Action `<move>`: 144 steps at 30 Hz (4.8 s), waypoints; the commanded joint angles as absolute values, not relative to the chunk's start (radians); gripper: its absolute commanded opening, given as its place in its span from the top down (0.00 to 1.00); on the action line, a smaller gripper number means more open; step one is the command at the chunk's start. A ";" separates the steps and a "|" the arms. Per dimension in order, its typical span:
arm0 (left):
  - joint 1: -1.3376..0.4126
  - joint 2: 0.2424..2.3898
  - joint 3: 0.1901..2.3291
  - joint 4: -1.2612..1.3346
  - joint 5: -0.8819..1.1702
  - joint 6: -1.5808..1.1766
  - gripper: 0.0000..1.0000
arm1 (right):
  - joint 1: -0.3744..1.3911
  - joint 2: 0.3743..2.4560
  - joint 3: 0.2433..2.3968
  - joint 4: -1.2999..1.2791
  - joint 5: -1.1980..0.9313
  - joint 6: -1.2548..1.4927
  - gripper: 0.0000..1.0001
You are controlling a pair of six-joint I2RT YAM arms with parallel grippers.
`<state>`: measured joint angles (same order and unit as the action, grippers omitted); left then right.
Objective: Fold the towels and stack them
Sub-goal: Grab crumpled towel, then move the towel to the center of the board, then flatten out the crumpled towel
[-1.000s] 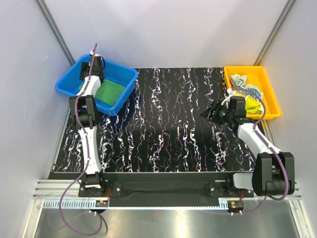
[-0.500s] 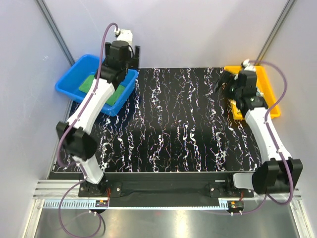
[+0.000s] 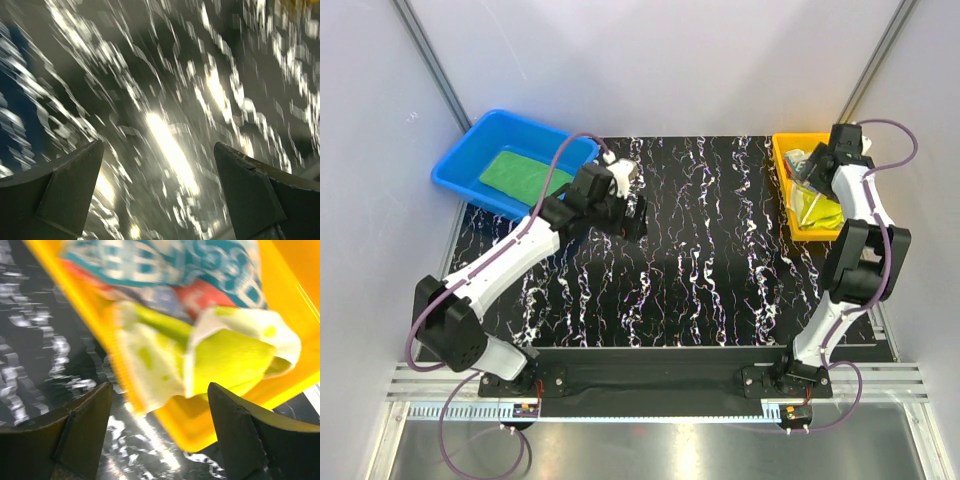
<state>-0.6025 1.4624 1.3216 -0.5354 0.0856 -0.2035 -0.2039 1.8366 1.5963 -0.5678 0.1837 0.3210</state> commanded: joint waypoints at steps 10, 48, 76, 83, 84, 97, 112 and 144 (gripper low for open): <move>-0.620 1.308 1.232 -0.475 0.248 -0.221 0.02 | -0.302 2.025 1.778 -0.600 0.215 0.275 0.77; -0.620 1.221 1.107 -0.499 0.041 -0.281 0.02 | 0.089 1.089 0.854 -0.563 -0.202 0.496 0.52; -0.647 1.214 0.693 -0.133 0.037 -0.592 0.20 | 0.376 2.115 1.726 -0.454 -0.613 0.005 0.46; -0.646 1.071 0.681 -0.161 0.017 -0.581 0.19 | 0.403 2.298 1.861 -0.543 -0.706 -0.121 0.42; -0.647 1.057 0.683 -0.167 0.015 -0.581 0.19 | 0.410 2.313 1.883 -0.563 -0.695 -0.136 0.41; -0.647 1.031 0.649 -0.160 0.006 -0.592 0.19 | 0.449 2.316 1.764 -0.626 -0.657 -0.304 0.43; -0.647 1.028 0.607 -0.209 -0.008 -0.624 0.20 | 0.492 2.258 1.629 -0.503 -0.358 -0.221 0.97; -0.854 1.535 0.587 0.005 -0.035 -0.831 0.42 | 0.446 2.010 1.319 -0.345 -0.137 0.158 1.00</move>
<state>-0.8448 1.4727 0.5911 0.0772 0.0349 -0.8055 0.4561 2.0357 1.3560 -0.3164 -0.2157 0.1612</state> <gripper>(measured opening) 0.586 0.009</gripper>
